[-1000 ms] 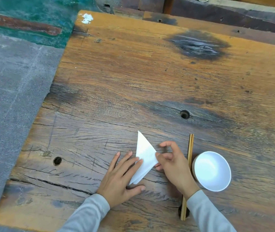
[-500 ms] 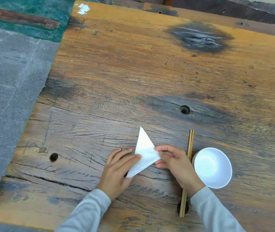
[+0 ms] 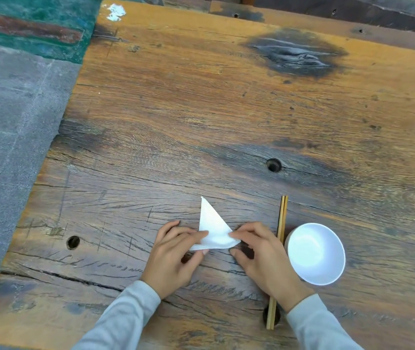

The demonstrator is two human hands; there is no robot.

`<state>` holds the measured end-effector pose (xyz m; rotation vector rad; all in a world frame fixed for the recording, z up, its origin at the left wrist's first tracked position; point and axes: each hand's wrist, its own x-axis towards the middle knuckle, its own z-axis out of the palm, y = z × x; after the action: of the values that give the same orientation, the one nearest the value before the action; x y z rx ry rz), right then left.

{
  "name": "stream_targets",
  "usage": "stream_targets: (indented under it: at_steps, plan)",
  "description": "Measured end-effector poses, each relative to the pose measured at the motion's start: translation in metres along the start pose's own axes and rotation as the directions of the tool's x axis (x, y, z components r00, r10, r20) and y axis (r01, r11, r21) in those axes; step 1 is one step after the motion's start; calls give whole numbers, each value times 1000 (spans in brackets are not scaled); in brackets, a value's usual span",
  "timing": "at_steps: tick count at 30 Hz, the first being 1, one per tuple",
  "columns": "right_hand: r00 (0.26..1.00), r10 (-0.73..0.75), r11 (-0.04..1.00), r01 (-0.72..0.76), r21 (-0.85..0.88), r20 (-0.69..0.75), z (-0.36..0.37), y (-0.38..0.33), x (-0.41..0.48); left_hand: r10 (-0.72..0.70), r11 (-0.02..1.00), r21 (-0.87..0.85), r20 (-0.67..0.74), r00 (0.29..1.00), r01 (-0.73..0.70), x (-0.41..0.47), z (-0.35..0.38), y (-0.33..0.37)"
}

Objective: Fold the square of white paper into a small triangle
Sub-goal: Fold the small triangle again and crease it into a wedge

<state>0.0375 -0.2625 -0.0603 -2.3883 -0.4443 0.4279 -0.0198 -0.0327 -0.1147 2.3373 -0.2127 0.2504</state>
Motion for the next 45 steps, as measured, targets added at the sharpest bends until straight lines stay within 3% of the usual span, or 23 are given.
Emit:
stream_targets:
  at_steps: [9, 15, 27, 33, 45]
  plan:
    - [992, -51, 998, 48, -32, -112, 11, 9, -2, -93, 989, -100, 116, 989, 105, 8, -5, 3]
    - [986, 4, 1000, -3, 11, -170, 15, 12, -11, -207, 974, -77, 101, 973, 215, 5, -9, 1]
    - [980, 130, 990, -137, -34, -153, 25, 7, -9, -329, 937, -90, 90, 940, 336, 7, -7, 10]
    - [970, 177, 984, -178, 4, -168, 31, 5, -13, -479, 872, -54, 119, 870, 487, 8, -9, 13]
    - [940, 244, 969, -225, 104, -237, 31, 2, -2, -589, 778, -125, 193, 785, 615, 38, -11, 12]
